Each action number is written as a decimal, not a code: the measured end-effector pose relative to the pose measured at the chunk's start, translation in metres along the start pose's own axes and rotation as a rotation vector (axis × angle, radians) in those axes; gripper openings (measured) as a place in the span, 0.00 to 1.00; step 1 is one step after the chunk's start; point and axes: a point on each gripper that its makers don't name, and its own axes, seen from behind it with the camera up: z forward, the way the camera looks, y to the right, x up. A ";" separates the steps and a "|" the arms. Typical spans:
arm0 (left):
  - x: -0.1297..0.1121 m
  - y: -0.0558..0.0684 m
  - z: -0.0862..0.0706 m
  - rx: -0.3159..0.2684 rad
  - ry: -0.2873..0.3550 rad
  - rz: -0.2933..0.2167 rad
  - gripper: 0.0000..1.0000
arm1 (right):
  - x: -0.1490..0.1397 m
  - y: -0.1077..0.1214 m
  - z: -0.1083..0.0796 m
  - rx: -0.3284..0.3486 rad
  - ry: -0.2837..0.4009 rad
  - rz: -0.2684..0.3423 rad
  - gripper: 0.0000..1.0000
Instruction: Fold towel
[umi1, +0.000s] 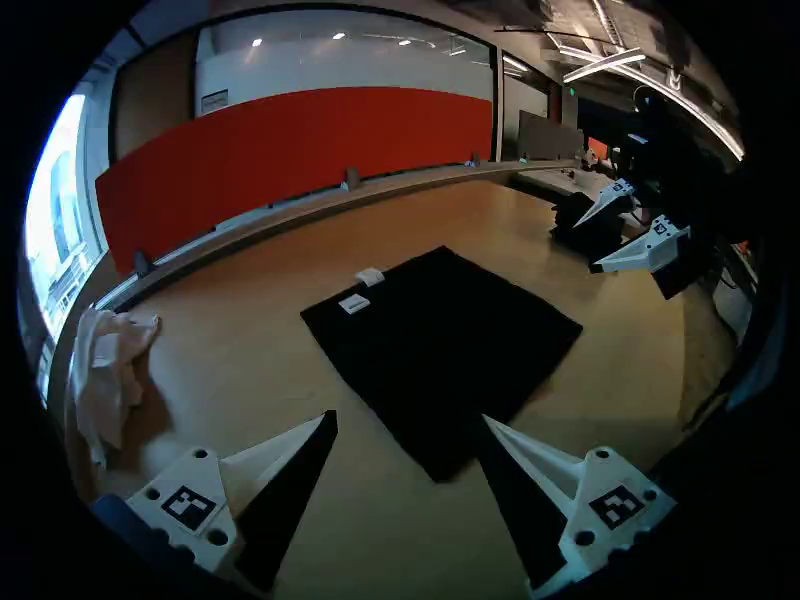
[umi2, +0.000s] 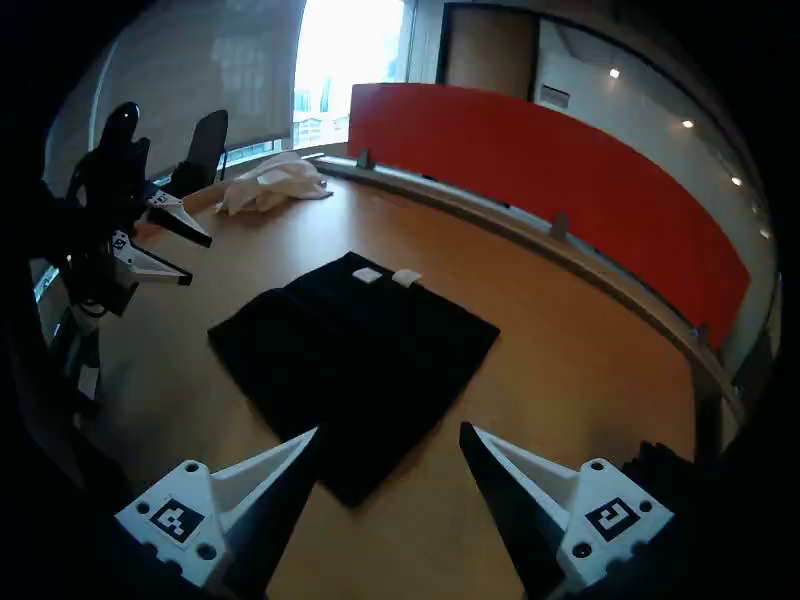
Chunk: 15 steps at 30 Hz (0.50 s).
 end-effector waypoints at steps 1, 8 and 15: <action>-0.004 0.002 0.003 -0.005 -0.008 0.002 0.96 | -0.004 -0.002 0.002 0.005 -0.007 0.000 1.00; -0.026 0.011 0.019 -0.037 -0.060 0.018 0.96 | -0.030 -0.011 0.016 0.029 -0.060 -0.004 1.00; -0.047 0.020 0.032 -0.071 -0.118 0.031 0.97 | -0.055 -0.020 0.028 0.050 -0.113 -0.007 1.00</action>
